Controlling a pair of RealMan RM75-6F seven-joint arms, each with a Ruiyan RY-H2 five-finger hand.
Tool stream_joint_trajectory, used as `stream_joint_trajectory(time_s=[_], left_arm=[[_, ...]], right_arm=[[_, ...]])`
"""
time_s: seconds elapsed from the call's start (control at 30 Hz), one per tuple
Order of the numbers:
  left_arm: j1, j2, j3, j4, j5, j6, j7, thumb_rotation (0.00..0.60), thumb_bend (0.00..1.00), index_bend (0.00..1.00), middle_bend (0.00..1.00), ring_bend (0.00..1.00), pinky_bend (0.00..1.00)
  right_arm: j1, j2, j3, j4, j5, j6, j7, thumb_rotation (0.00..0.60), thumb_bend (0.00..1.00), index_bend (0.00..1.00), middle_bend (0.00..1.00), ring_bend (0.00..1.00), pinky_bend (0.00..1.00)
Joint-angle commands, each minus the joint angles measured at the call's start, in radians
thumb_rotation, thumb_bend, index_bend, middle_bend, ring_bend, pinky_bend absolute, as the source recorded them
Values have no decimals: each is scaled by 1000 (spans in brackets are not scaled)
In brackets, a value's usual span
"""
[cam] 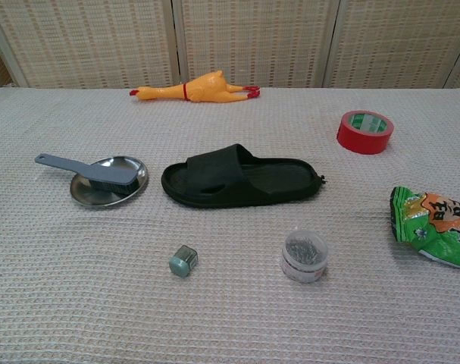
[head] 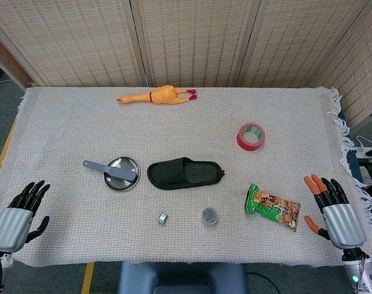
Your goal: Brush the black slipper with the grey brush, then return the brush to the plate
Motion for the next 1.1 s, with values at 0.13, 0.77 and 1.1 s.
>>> stream_joint_trajectory(time_s=[0.13, 0.77, 1.1], left_arm=[[-8, -10, -1, 6, -2, -12, 1, 600, 413, 0, 0, 0, 227], [-336, -159, -112, 154, -66, -418, 116, 600, 413, 37, 99, 532, 784], [-461, -274, -117, 324, -95, -547, 136, 600, 414, 70, 114, 567, 839]], right_arm=[[-5, 6, -2, -4, 0, 4, 2, 600, 188, 0, 0, 0, 0], [16, -23, 31, 28, 84, -60, -41, 600, 187, 0, 0, 0, 0], [22, -21, 40, 35, 124, -88, -41, 600, 188, 0, 0, 0, 0]])
